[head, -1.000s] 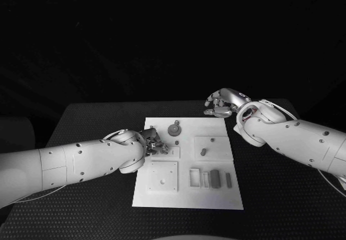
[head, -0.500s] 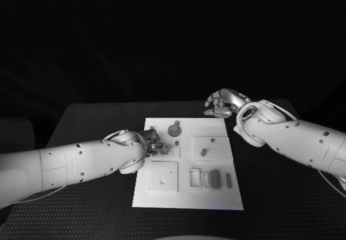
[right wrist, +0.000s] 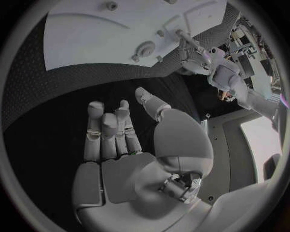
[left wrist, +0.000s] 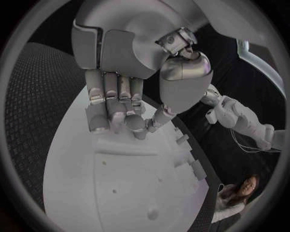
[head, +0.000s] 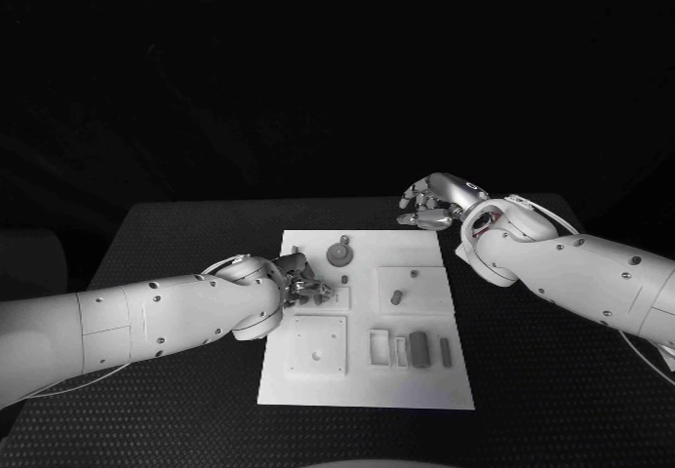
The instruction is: Assemble the parts on the task board
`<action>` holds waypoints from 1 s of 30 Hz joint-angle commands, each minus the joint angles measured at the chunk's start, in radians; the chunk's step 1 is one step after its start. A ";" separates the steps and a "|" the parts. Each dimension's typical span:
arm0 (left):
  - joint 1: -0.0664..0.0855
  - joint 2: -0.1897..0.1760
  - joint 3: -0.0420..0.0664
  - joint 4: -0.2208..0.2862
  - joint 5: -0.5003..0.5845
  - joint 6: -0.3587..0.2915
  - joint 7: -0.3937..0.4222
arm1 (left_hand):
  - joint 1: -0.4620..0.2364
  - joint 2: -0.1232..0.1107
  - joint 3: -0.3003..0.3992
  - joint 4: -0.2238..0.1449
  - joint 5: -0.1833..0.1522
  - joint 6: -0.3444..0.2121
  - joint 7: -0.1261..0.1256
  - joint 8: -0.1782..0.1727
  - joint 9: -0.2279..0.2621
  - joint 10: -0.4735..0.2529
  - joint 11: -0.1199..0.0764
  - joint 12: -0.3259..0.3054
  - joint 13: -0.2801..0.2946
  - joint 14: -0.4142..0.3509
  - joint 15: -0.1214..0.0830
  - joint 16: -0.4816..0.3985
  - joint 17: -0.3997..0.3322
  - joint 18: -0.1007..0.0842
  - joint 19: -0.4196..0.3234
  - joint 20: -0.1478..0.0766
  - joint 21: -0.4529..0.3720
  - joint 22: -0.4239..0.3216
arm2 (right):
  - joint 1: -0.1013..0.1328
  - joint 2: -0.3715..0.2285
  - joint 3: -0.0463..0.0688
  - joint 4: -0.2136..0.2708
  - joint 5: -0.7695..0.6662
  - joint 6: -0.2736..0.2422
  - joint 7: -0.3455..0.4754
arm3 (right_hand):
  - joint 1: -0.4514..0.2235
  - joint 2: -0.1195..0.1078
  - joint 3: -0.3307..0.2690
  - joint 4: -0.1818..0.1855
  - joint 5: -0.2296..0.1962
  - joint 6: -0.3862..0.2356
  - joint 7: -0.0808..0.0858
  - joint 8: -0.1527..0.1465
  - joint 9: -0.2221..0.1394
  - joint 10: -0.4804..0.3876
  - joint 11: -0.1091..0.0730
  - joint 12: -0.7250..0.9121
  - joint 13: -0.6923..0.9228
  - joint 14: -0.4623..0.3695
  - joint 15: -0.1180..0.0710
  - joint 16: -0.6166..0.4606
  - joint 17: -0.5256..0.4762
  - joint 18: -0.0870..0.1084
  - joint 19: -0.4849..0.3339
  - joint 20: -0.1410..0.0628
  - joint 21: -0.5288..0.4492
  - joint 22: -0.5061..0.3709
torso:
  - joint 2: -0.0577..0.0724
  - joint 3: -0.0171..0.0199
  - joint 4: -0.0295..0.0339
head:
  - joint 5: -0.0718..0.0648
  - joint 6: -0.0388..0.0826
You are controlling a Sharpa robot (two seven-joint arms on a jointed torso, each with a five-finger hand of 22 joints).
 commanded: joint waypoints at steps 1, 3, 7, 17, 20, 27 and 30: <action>0.000 0.002 0.000 0.001 0.015 -0.006 0.014 | -0.020 -0.017 -0.003 0.015 -0.012 -0.008 0.002 -0.003 0.000 -0.002 0.006 0.003 -0.002 -0.007 0.003 0.007 -0.003 0.048 -0.006 0.003 -0.005 0.019 | 0.000 0.001 0.000 0.000 -0.001 0.010 0.008 | -0.010 -0.004 -0.003 0.001 -0.002 0.005 0.005 0.004 0.001 0.000 0.000 0.002 -0.001 0.000 -0.005 0.000 -0.001 0.013 -0.001 -0.002 -0.002 0.016 | 0.000 -0.0001 0.0005 | -0.001 0.001; 0.000 0.001 0.000 0.000 0.015 -0.005 0.014 | -0.021 -0.019 -0.003 0.017 -0.012 -0.008 0.002 -0.003 0.000 -0.002 0.006 0.004 -0.002 -0.007 0.002 0.008 -0.004 0.048 -0.006 0.003 -0.005 0.019 | 0.000 0.001 0.000 0.000 -0.001 0.011 0.008 | -0.010 -0.004 -0.003 0.001 -0.002 0.005 0.005 0.004 0.001 0.000 0.000 0.002 -0.001 0.000 -0.005 0.000 -0.001 0.013 -0.001 -0.002 -0.002 0.016 | 0.000 -0.0001 0.0004 | -0.001 0.001; 0.000 -0.002 0.000 -0.001 0.015 -0.004 0.014 | -0.022 -0.025 -0.002 0.019 -0.012 -0.010 0.002 -0.004 0.001 -0.003 0.006 0.004 -0.002 -0.008 0.002 0.009 -0.005 0.049 -0.006 0.002 -0.005 0.019 | 0.000 0.000 0.000 0.000 -0.001 0.011 0.008 | -0.010 -0.004 -0.003 0.001 -0.002 0.005 0.005 0.004 0.001 0.000 0.000 0.002 -0.002 0.000 -0.005 0.000 -0.002 0.013 -0.001 -0.002 -0.002 0.016 | 0.000 0.0005 0.0001 | -0.001 0.001; 0.000 -0.022 0.001 0.010 0.025 -0.010 0.025 | -0.028 -0.056 0.008 0.041 -0.012 -0.014 0.003 -0.005 0.004 -0.007 0.007 0.007 -0.004 -0.013 -0.001 0.014 -0.010 0.051 -0.006 0.001 -0.006 0.018 | 0.000 0.000 0.000 -0.003 -0.001 0.009 0.009 | -0.011 -0.004 -0.003 0.001 -0.002 0.004 0.006 0.004 0.001 0.000 0.000 0.002 -0.002 0.000 -0.005 0.000 -0.002 0.013 -0.001 -0.002 -0.002 0.016 | 0.000 0.0000 -0.0003 | -0.002 0.004; 0.002 -0.040 0.009 0.027 0.056 -0.007 0.039 | -0.023 -0.063 0.015 0.046 -0.012 -0.031 0.009 -0.013 0.003 -0.019 0.011 0.003 -0.007 -0.023 -0.002 0.011 -0.015 0.052 -0.013 0.000 -0.010 0.017 | 0.000 -0.001 0.000 -0.006 0.001 0.007 0.010 | -0.011 -0.005 -0.003 0.002 -0.002 0.004 0.006 0.004 0.001 0.000 0.000 0.002 -0.002 0.000 -0.005 0.000 -0.002 0.013 -0.001 -0.002 -0.002 0.016 | 0.000 0.0002 -0.0008 | -0.003 0.008; 0.052 -0.061 0.069 0.029 0.105 0.114 0.043 | -0.007 -0.052 0.019 0.031 -0.011 -0.136 0.058 -0.074 -0.030 -0.116 0.059 -0.061 -0.040 -0.107 0.036 -0.053 -0.059 0.036 -0.100 0.024 -0.081 -0.007 | 0.000 -0.003 0.000 -0.018 0.004 0.005 0.012 | -0.011 -0.005 -0.003 0.002 -0.002 0.003 0.006 0.003 0.001 0.000 0.000 0.002 -0.002 0.000 -0.005 0.000 -0.002 0.013 -0.001 -0.002 -0.002 0.016 | -0.001 0.0002 0.0002 | -0.003 0.028; 0.090 -0.056 0.078 -0.019 0.105 0.141 0.043 | 0.006 -0.037 0.017 0.012 -0.012 -0.187 0.083 -0.099 -0.044 -0.142 0.082 -0.110 -0.073 -0.132 0.060 -0.099 -0.093 0.029 -0.129 0.044 -0.131 -0.036 | 0.000 -0.002 0.000 -0.023 0.006 0.005 0.012 | -0.011 -0.005 -0.003 0.002 -0.002 0.003 0.006 0.003 0.001 0.000 0.000 0.002 -0.002 0.000 -0.005 0.000 -0.002 0.013 -0.001 -0.002 -0.002 0.016 | 0.000 -0.0002 0.0004 | -0.002 0.034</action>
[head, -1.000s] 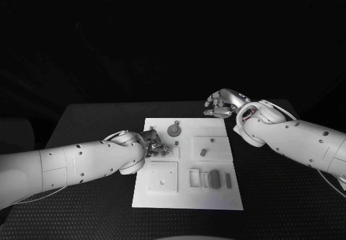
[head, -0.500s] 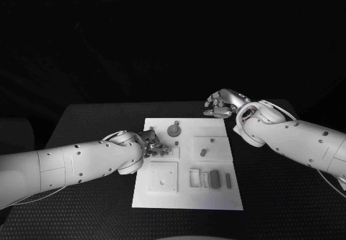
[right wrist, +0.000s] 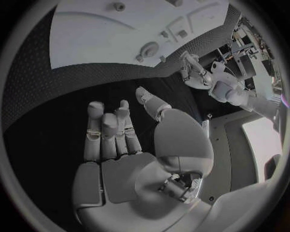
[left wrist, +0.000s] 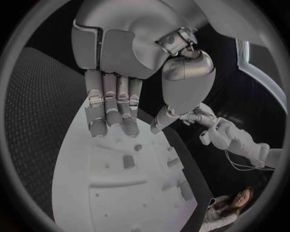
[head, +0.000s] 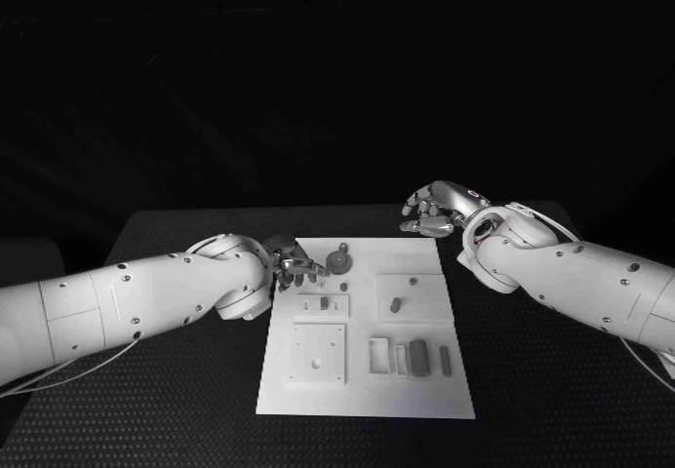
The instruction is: Assemble the parts on the task board
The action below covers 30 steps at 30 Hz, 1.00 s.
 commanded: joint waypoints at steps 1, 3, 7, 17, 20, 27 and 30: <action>0.029 0.007 0.004 -0.050 0.028 0.086 0.020 | 0.011 0.011 -0.001 -0.012 -0.003 -0.046 0.019 -0.022 -0.011 -0.016 0.016 -0.033 -0.022 -0.014 0.015 -0.030 -0.022 0.032 -0.018 0.013 -0.033 -0.020 | 0.000 0.000 0.001 -0.004 0.003 0.004 0.011 | -0.008 -0.001 -0.003 0.002 -0.002 0.003 0.006 0.003 0.001 0.000 0.000 0.002 -0.001 -0.001 -0.005 0.000 -0.001 0.013 -0.001 -0.002 -0.002 0.016 | 0.000 -0.0002 0.0004 | 0.003 0.009; 0.049 0.021 0.008 -0.117 0.007 0.094 0.024 | 0.017 0.013 0.000 -0.030 -0.002 -0.099 0.045 -0.046 -0.025 -0.051 0.042 -0.088 -0.054 -0.048 0.042 -0.081 -0.053 0.028 -0.054 0.037 -0.082 -0.049 | 0.000 0.002 0.001 -0.008 0.008 0.004 0.012 | -0.008 -0.001 -0.003 0.003 -0.002 0.001 0.007 0.002 0.000 0.000 0.001 0.003 -0.002 -0.001 -0.005 0.000 -0.001 0.013 -0.001 -0.002 -0.002 0.016 | 0.001 0.0015 -0.0014 | 0.006 0.018; 0.062 0.055 0.010 -0.216 -0.025 0.102 0.030 | 0.001 -0.006 0.006 -0.020 -0.003 -0.141 0.072 -0.061 -0.042 -0.100 0.071 -0.169 -0.102 -0.097 0.083 -0.151 -0.094 0.026 -0.102 0.077 -0.151 -0.089 | 0.000 0.003 0.001 -0.011 0.010 0.004 0.012 | -0.008 -0.002 -0.003 0.003 -0.002 -0.001 0.007 0.001 0.000 0.000 0.001 0.003 -0.002 -0.001 -0.004 0.000 -0.001 0.013 -0.001 -0.002 -0.002 0.016 | 0.002 0.0009 -0.0033 | 0.005 0.025; 0.070 0.176 0.013 -0.449 -0.118 0.192 0.033 | -0.037 -0.025 0.004 0.036 -0.004 -0.150 0.079 -0.054 -0.049 -0.095 0.078 -0.206 -0.135 -0.107 0.112 -0.171 -0.113 0.045 -0.110 0.108 -0.179 -0.102 | 0.000 0.014 0.001 -0.015 0.010 0.006 0.012 | -0.009 -0.001 -0.002 0.004 -0.002 -0.003 0.008 0.000 0.000 -0.001 0.002 0.003 -0.002 -0.001 -0.004 0.000 -0.001 0.013 -0.001 -0.002 -0.002 0.016 | 0.002 -0.0006 -0.0005 | 0.007 0.026; 0.065 0.208 0.012 -0.509 -0.125 0.197 0.040 | -0.034 -0.027 0.000 0.046 -0.004 -0.140 0.069 -0.044 -0.048 -0.062 0.067 -0.182 -0.124 -0.081 0.101 -0.144 -0.101 0.055 -0.079 0.101 -0.158 -0.088 | 0.000 0.015 0.000 -0.013 0.010 0.007 0.013 | -0.009 -0.001 -0.002 0.004 -0.002 -0.003 0.008 -0.001 -0.001 -0.001 0.002 0.003 -0.002 -0.001 -0.004 0.000 -0.001 0.013 -0.001 -0.002 -0.002 0.016 | 0.005 -0.0019 -0.0028 | 0.006 0.026; 0.048 0.237 0.011 -0.562 -0.145 0.244 0.051 | -0.021 -0.017 -0.021 0.046 -0.005 -0.119 0.051 -0.027 -0.049 -0.027 0.047 -0.102 -0.074 -0.052 0.068 -0.062 -0.058 0.064 -0.034 0.075 -0.099 -0.034 | 0.000 0.014 0.000 -0.010 0.010 0.008 0.012 | -0.009 0.000 -0.002 0.004 -0.002 -0.003 0.008 -0.001 -0.001 -0.001 0.002 0.003 -0.003 -0.001 -0.004 0.000 -0.002 0.013 0.000 -0.002 -0.002 0.016 | 0.011 -0.0022 -0.0080 | 0.007 0.029; 0.045 0.241 0.011 -0.565 -0.145 0.253 0.053 | -0.019 -0.008 -0.028 0.044 -0.004 -0.113 0.046 -0.023 -0.052 -0.029 0.042 -0.073 -0.053 -0.050 0.057 -0.038 -0.046 0.064 -0.028 0.066 -0.081 -0.013 | 0.000 0.010 0.000 -0.006 0.010 0.008 0.012 | -0.008 0.000 -0.001 0.004 -0.002 -0.003 0.008 -0.001 -0.001 -0.001 0.002 0.003 -0.003 -0.001 -0.004 0.000 -0.002 0.013 0.000 -0.003 -0.003 0.016 | 0.013 -0.0025 -0.0097 | 0.006 0.029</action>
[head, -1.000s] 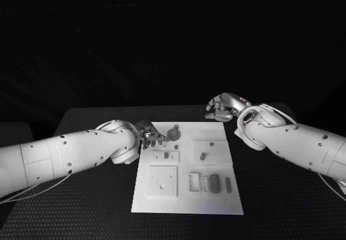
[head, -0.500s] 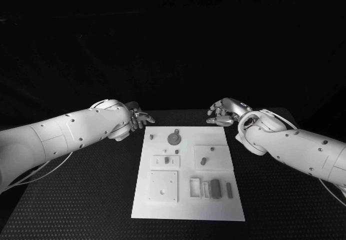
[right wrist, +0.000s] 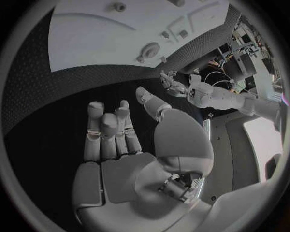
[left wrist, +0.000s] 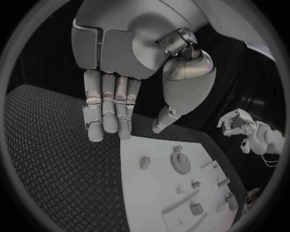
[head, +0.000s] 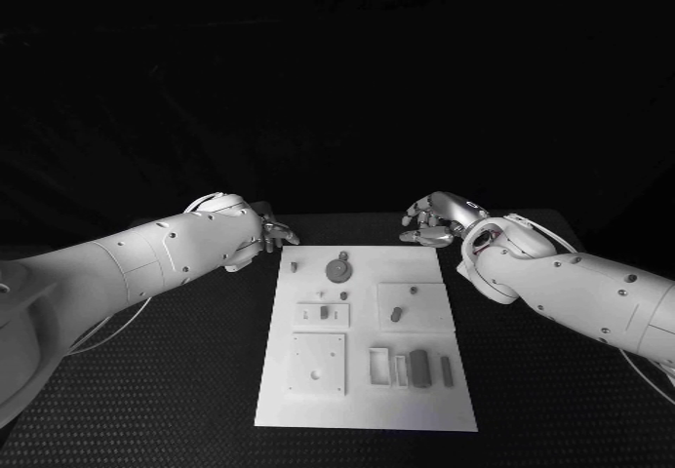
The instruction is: Assemble the parts on the task board
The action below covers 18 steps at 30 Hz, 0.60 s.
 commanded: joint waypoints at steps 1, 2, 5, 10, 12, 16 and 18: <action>-0.002 0.007 0.001 -0.002 -0.028 0.061 0.023 | 0.001 0.010 -0.005 -0.002 -0.004 0.002 -0.002 0.004 -0.003 0.001 -0.004 0.015 0.011 -0.003 -0.010 0.013 0.005 0.047 0.006 -0.005 0.009 0.012 | 0.000 -0.004 0.000 0.006 -0.002 0.008 0.008 | -0.008 0.000 -0.001 0.004 -0.002 0.000 0.005 -0.001 -0.001 -0.001 0.002 0.003 -0.001 0.000 -0.003 0.000 -0.002 0.013 0.000 -0.003 -0.002 0.016 | 0.006 -0.0010 -0.0042 | 0.000 0.000; -0.004 0.009 0.001 -0.004 -0.028 0.060 0.023 | 0.003 0.012 -0.006 -0.003 -0.004 0.003 -0.003 0.005 -0.003 0.002 -0.005 0.023 0.016 -0.001 -0.013 0.020 0.008 0.047 0.008 -0.007 0.014 0.017 | 0.000 -0.005 0.000 0.008 -0.002 0.007 0.008 | -0.008 0.000 -0.001 0.004 -0.002 0.000 0.005 -0.001 -0.001 -0.001 0.002 0.004 -0.001 0.000 -0.003 0.000 -0.002 0.013 0.000 -0.003 -0.002 0.016 | 0.007 -0.0011 -0.0041 | 0.000 0.000; -0.010 0.018 0.000 -0.017 -0.029 0.062 0.028 | 0.005 0.016 -0.008 -0.005 -0.004 0.004 -0.004 0.006 -0.006 0.000 -0.006 0.035 0.024 -0.001 -0.017 0.030 0.012 0.046 0.010 -0.012 0.021 0.027 | 0.000 -0.007 0.000 0.014 -0.002 0.007 0.007 | -0.008 0.000 -0.001 0.004 -0.002 0.000 0.005 -0.001 -0.001 -0.001 0.002 0.004 -0.001 0.000 -0.003 0.001 -0.002 0.013 0.000 -0.003 -0.002 0.016 | 0.009 -0.0017 -0.0038 | -0.003 0.002; -0.019 0.027 0.000 -0.024 -0.029 0.063 0.037 | 0.010 0.025 -0.009 -0.011 -0.004 0.006 -0.005 0.008 -0.008 -0.004 -0.007 0.044 0.030 -0.004 -0.019 0.036 0.013 0.045 0.008 -0.014 0.025 0.034 | 0.000 -0.007 0.000 0.018 -0.002 0.008 0.007 | -0.008 0.000 -0.001 0.004 -0.002 0.000 0.005 -0.001 -0.001 -0.001 0.002 0.004 -0.001 0.000 -0.003 0.001 -0.002 0.013 0.000 -0.003 -0.003 0.016 | 0.008 -0.0009 -0.0043 | -0.002 -0.003; -0.020 0.028 0.000 -0.022 -0.029 0.065 0.039 | 0.011 0.028 -0.010 -0.013 -0.004 0.007 -0.005 0.008 -0.009 -0.005 -0.007 0.046 0.031 -0.004 -0.020 0.038 0.013 0.044 0.008 -0.015 0.026 0.036 | 0.000 -0.007 0.000 0.019 -0.002 0.009 0.007 | -0.008 0.000 -0.001 0.004 -0.002 0.000 0.005 -0.001 -0.001 -0.001 0.003 0.004 -0.001 0.000 -0.003 0.001 -0.002 0.013 0.000 -0.003 -0.003 0.016 | 0.008 -0.0010 -0.0052 | -0.002 -0.005; -0.021 0.027 -0.001 -0.008 -0.029 0.083 0.040 | 0.013 0.036 -0.012 -0.019 -0.004 0.012 -0.007 0.011 -0.010 -0.006 -0.009 0.052 0.034 -0.004 -0.021 0.043 0.013 0.043 0.008 -0.017 0.029 0.041 | 0.000 -0.008 0.000 0.018 -0.002 0.009 0.006 | -0.008 0.000 -0.001 0.004 -0.002 0.000 0.005 -0.001 -0.001 -0.001 0.003 0.004 -0.001 0.000 -0.003 0.001 -0.002 0.013 0.000 -0.003 -0.003 0.016 | 0.007 -0.0003 -0.0053 | -0.002 -0.008; -0.021 0.027 -0.001 -0.003 -0.029 0.089 0.040 | 0.014 0.039 -0.014 -0.022 -0.004 0.016 -0.008 0.013 -0.010 -0.005 -0.010 0.055 0.036 -0.003 -0.022 0.046 0.013 0.043 0.009 -0.019 0.031 0.044 | 0.000 -0.008 0.000 0.018 -0.002 0.009 0.006 | -0.008 0.000 -0.001 0.004 -0.002 0.000 0.005 -0.001 -0.001 -0.001 0.003 0.004 -0.001 0.000 -0.003 0.001 -0.002 0.013 0.000 -0.003 -0.003 0.016 | 0.006 -0.0002 -0.0051 | -0.001 -0.010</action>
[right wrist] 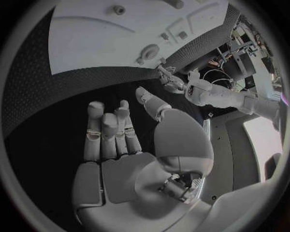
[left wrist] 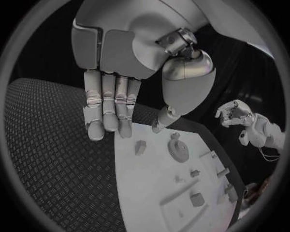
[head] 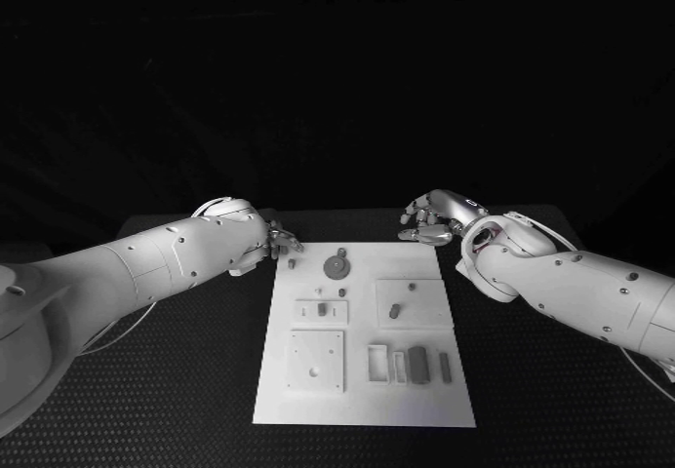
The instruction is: Assemble the parts on the task board
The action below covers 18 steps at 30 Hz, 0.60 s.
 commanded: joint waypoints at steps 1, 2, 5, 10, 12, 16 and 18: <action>0.000 0.001 0.000 0.010 -0.008 0.037 0.016 | 0.000 0.011 0.001 -0.009 -0.004 0.011 0.001 0.005 -0.001 -0.001 -0.007 0.007 0.002 0.000 -0.008 0.008 0.002 0.043 0.001 -0.011 0.006 0.003 | 0.000 0.000 0.001 0.002 -0.003 0.009 0.006 | -0.008 0.000 -0.001 0.004 -0.002 0.000 0.006 -0.001 -0.001 -0.001 0.003 0.004 -0.001 0.000 -0.003 0.001 -0.001 0.013 0.000 -0.003 -0.003 0.016 | -0.002 0.0006 0.0000 | 0.001 -0.003; 0.000 0.000 0.000 0.012 -0.008 0.038 0.017 | 0.001 0.012 0.000 -0.010 -0.004 0.012 0.000 0.005 -0.002 -0.001 -0.007 0.007 0.002 0.000 -0.009 0.008 0.002 0.043 0.001 -0.011 0.007 0.003 | 0.000 0.000 0.001 0.002 -0.003 0.010 0.006 | -0.008 0.000 -0.001 0.004 -0.002 0.000 0.006 -0.001 -0.001 -0.001 0.003 0.004 -0.001 0.000 -0.003 0.001 -0.001 0.013 0.000 -0.003 -0.003 0.016 | -0.002 0.0003 0.0005 | 0.000 -0.004; 0.000 -0.004 0.000 0.017 -0.006 0.045 0.012 | -0.001 0.016 -0.003 -0.014 -0.004 0.021 -0.003 0.009 -0.002 0.000 -0.010 0.012 0.004 0.002 -0.011 0.013 0.001 0.043 0.003 -0.013 0.009 0.008 | 0.000 -0.001 0.001 0.002 -0.003 0.010 0.006 | -0.008 0.000 -0.001 0.004 -0.002 0.000 0.006 -0.001 -0.001 -0.001 0.003 0.004 -0.001 0.000 -0.003 0.001 -0.001 0.013 0.000 -0.003 -0.003 0.016 | -0.003 0.0003 0.0017 | 0.000 -0.004; -0.001 -0.009 -0.001 0.021 -0.024 0.056 0.003 | -0.007 0.012 -0.006 -0.013 -0.004 0.025 -0.004 0.011 -0.004 0.001 -0.012 0.015 0.005 0.003 -0.012 0.016 0.001 0.042 0.004 -0.015 0.011 0.010 | 0.000 -0.002 0.001 0.003 -0.003 0.011 0.006 | -0.008 -0.001 -0.001 0.004 -0.002 0.000 0.006 -0.001 -0.001 -0.001 0.003 0.004 -0.002 0.000 -0.003 0.001 -0.001 0.013 0.000 -0.003 -0.002 0.016 | -0.003 0.0007 0.0012 | 0.000 -0.004; -0.001 -0.009 -0.002 0.022 -0.025 0.058 -0.001 | -0.008 0.012 -0.006 -0.013 -0.004 0.027 -0.005 0.012 -0.004 0.001 -0.012 0.016 0.005 0.003 -0.013 0.017 0.001 0.042 0.004 -0.015 0.011 0.011 | 0.000 -0.002 0.001 0.003 -0.003 0.011 0.006 | -0.008 -0.001 -0.001 0.004 -0.002 0.000 0.006 -0.001 -0.001 -0.001 0.003 0.004 -0.002 0.000 -0.003 0.001 -0.001 0.013 0.000 -0.003 -0.002 0.016 | -0.003 0.0007 0.0014 | 0.000 -0.004; -0.002 -0.009 -0.002 0.023 -0.030 0.049 -0.006 | -0.009 0.013 -0.006 -0.012 -0.004 0.030 -0.006 0.013 -0.005 0.003 -0.014 0.018 0.006 0.005 -0.014 0.019 0.000 0.042 0.007 -0.017 0.013 0.012 | 0.000 -0.002 0.001 0.002 -0.003 0.011 0.006 | -0.008 -0.001 -0.001 0.004 -0.002 0.000 0.006 -0.001 0.000 -0.001 0.003 0.004 -0.002 0.000 -0.003 0.001 -0.001 0.013 0.000 -0.003 -0.002 0.016 | -0.002 -0.0001 0.0016 | 0.001 -0.004; -0.002 -0.010 -0.002 0.024 -0.030 0.046 -0.006 | -0.009 0.014 -0.005 -0.012 -0.004 0.030 -0.007 0.013 -0.005 0.004 -0.014 0.018 0.006 0.005 -0.015 0.019 0.000 0.042 0.007 -0.017 0.013 0.013 | 0.000 -0.001 0.001 0.002 -0.003 0.011 0.006 | -0.007 -0.001 -0.001 0.003 -0.002 0.000 0.006 -0.001 0.000 -0.001 0.003 0.004 -0.002 0.000 -0.002 0.001 -0.001 0.013 0.000 -0.003 -0.002 0.016 | -0.002 -0.0002 0.0013 | 0.001 -0.003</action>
